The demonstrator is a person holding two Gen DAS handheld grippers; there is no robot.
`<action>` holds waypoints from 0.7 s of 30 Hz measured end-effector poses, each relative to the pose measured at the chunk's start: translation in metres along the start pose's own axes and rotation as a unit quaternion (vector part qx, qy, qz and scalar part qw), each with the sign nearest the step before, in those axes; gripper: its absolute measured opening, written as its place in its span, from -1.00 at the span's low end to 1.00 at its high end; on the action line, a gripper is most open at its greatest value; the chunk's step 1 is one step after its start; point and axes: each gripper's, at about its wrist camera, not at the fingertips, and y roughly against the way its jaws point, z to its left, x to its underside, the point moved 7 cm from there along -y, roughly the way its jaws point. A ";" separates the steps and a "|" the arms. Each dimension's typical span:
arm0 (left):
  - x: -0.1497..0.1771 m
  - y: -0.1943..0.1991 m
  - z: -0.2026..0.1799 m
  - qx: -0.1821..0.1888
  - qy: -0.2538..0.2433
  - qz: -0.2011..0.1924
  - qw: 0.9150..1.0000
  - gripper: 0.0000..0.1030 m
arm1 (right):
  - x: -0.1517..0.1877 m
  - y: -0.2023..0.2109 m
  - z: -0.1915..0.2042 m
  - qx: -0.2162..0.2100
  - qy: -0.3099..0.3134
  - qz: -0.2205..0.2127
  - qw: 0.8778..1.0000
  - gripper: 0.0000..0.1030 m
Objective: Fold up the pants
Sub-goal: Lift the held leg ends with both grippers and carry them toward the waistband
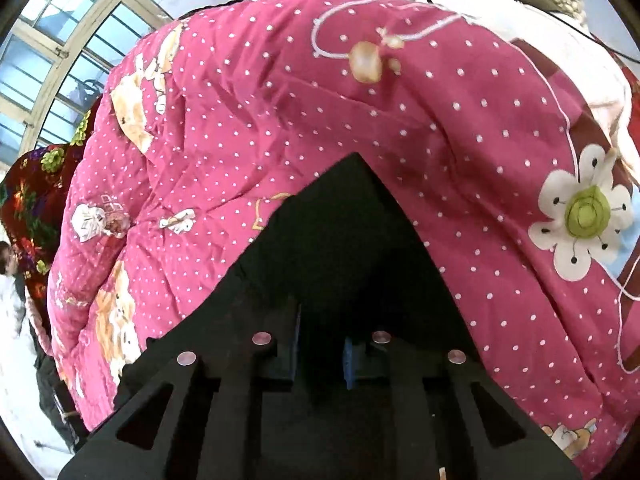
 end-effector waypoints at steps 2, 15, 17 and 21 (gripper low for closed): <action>-0.002 0.017 0.012 0.010 0.014 -0.013 1.000 -0.94 | 0.001 0.006 0.005 -0.003 0.005 -0.002 1.000 -0.79; 0.041 0.071 0.094 0.027 0.088 -0.029 0.995 -0.94 | 0.044 0.061 -0.014 -0.025 -0.046 -0.003 0.999 -0.83; 0.053 0.057 0.099 0.025 0.093 -0.011 0.995 -0.94 | 0.063 0.054 -0.031 -0.012 -0.062 0.016 0.998 -0.83; 0.072 0.042 0.103 0.021 0.091 0.013 0.996 -0.95 | 0.096 0.030 -0.061 0.011 -0.102 0.059 0.993 -0.83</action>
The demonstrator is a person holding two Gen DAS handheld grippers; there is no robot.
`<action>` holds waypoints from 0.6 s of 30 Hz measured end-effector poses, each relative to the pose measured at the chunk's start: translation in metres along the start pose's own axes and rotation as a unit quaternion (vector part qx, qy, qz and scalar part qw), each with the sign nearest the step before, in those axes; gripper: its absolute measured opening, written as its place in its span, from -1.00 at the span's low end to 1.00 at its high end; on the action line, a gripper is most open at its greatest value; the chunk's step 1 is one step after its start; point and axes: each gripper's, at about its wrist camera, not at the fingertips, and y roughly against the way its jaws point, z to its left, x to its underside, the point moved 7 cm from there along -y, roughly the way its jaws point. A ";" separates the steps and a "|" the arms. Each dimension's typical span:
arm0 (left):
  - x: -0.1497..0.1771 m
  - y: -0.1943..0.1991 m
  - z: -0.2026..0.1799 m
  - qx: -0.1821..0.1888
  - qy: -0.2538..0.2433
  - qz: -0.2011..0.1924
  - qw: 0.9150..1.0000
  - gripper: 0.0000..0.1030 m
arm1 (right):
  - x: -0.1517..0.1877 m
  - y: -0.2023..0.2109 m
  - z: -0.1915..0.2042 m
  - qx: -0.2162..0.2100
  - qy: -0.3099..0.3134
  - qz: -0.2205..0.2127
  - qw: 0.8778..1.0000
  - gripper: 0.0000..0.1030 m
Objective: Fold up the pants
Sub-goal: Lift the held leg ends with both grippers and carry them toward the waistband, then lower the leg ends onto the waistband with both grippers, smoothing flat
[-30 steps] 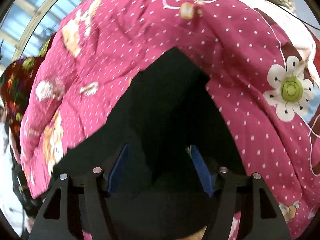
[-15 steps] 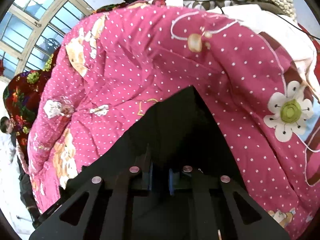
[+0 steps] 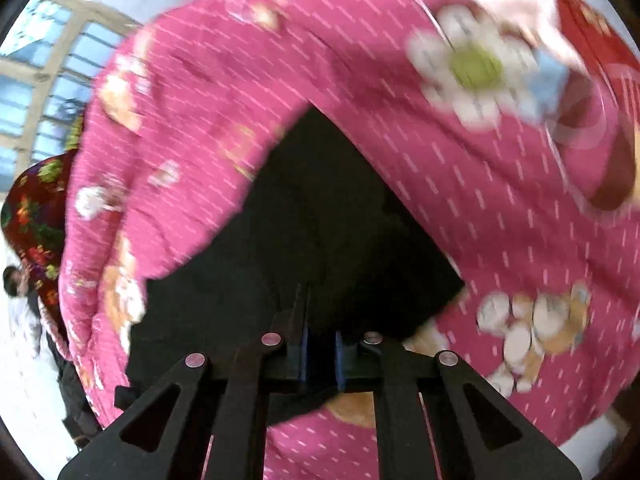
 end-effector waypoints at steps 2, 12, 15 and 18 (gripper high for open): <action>-0.001 0.008 -0.002 0.007 -0.001 -0.009 1.000 -0.95 | 0.002 0.002 0.000 0.001 0.004 -0.002 1.000 -0.83; 0.022 0.012 0.021 0.012 0.019 -0.002 1.000 -0.98 | 0.010 -0.001 -0.014 0.017 0.001 0.001 1.000 -0.83; 0.029 0.011 0.026 0.028 0.042 0.001 0.999 -0.96 | 0.012 0.000 -0.015 0.035 0.014 0.000 0.999 -0.73; 0.029 0.010 0.031 0.041 0.064 0.008 0.997 -0.74 | 0.011 0.013 -0.020 0.083 0.024 -0.024 0.996 -0.23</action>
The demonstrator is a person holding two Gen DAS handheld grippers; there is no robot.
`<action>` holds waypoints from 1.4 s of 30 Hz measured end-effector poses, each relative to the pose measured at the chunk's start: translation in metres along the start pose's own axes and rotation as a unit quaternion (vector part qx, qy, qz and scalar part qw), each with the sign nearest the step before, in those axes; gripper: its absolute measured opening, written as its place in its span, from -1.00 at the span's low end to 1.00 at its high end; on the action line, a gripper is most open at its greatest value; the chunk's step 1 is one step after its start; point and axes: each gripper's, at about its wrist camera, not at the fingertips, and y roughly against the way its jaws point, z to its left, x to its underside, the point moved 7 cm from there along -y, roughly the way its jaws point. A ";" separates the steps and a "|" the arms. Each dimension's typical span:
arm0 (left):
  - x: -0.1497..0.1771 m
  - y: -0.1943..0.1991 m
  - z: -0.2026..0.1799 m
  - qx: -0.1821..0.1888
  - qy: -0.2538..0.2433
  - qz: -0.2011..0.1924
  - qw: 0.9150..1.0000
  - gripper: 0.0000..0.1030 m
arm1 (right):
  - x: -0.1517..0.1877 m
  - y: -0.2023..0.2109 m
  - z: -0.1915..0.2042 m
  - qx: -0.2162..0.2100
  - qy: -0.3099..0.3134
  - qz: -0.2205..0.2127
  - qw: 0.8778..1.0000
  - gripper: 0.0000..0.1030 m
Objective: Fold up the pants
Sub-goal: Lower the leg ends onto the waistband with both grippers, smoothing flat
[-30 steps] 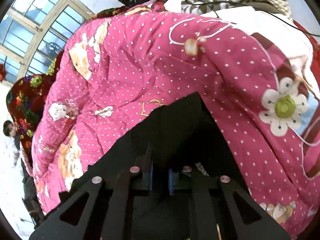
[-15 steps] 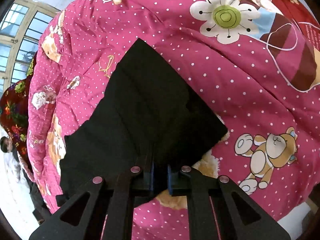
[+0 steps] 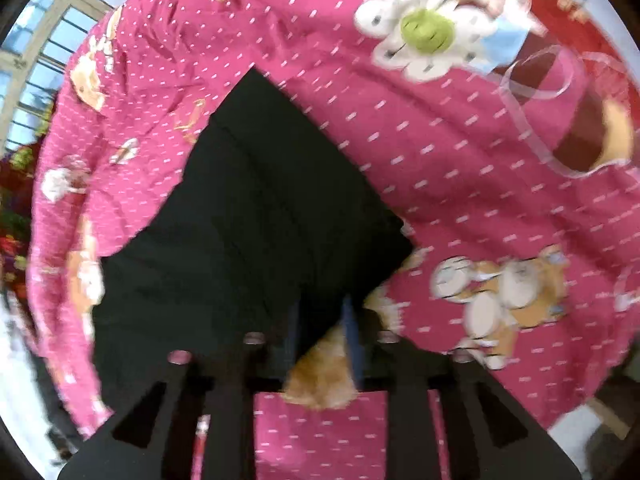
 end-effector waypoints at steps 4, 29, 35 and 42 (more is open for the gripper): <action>-0.004 0.003 0.004 0.030 0.039 -0.008 0.999 -0.09 | 0.000 0.017 -0.016 0.049 -0.020 -0.028 0.998 -0.16; -0.034 -0.026 -0.016 0.016 -0.008 0.000 1.000 -0.91 | 0.003 -0.009 -0.003 0.005 -0.029 -0.004 1.000 -0.16; -0.024 -0.017 -0.011 -0.009 -0.031 0.006 0.999 -0.91 | -0.011 -0.018 -0.009 0.012 -0.044 0.000 0.999 -0.16; -0.024 -0.016 -0.014 -0.021 -0.034 0.011 0.999 -0.92 | -0.023 -0.009 -0.014 0.000 -0.048 -0.011 0.999 -0.82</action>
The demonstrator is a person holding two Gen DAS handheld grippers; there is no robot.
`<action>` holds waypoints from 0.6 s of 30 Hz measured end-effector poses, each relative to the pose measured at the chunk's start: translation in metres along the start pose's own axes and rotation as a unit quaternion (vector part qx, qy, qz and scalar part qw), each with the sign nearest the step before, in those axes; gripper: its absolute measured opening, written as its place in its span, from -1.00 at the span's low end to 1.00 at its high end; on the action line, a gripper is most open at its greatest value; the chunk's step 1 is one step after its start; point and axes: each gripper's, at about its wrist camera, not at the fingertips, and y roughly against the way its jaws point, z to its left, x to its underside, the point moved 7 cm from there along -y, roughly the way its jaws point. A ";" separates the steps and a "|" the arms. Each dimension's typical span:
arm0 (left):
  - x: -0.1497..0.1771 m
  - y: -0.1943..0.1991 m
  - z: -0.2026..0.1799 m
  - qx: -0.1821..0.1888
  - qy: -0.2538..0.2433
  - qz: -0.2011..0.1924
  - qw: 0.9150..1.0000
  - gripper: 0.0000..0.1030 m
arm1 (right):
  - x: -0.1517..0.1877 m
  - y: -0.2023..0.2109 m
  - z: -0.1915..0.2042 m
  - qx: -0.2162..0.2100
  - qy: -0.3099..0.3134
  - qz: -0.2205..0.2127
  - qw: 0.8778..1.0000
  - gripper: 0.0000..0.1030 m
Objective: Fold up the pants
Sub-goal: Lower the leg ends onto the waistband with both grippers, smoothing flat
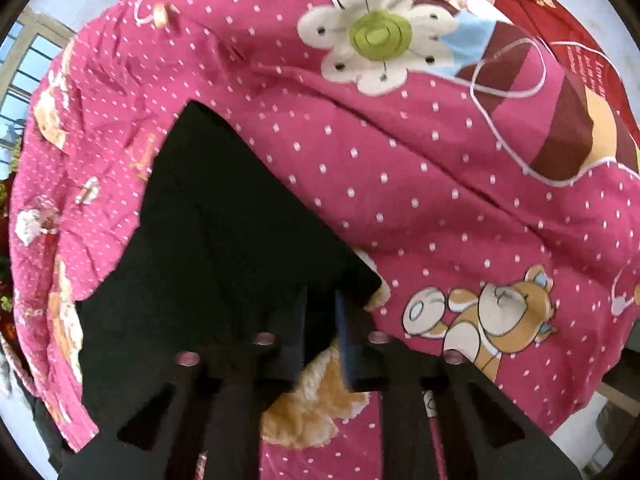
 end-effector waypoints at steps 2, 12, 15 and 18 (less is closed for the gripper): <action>-0.002 0.010 -0.003 0.000 -0.007 -0.009 1.000 -0.91 | -0.004 0.011 0.001 -0.012 0.002 -0.008 1.000 -0.87; 0.024 -0.034 0.007 -0.041 -0.027 0.030 0.998 -0.91 | 0.001 -0.002 -0.009 0.006 0.025 0.010 1.000 -0.87; 0.021 -0.029 0.006 -0.041 -0.014 0.026 0.999 -0.86 | 0.001 0.003 -0.006 0.033 0.043 0.000 0.999 -0.78; 0.018 -0.015 0.017 -0.050 -0.009 0.014 0.999 -0.81 | -0.007 0.021 -0.014 0.094 0.052 -0.033 0.994 -0.75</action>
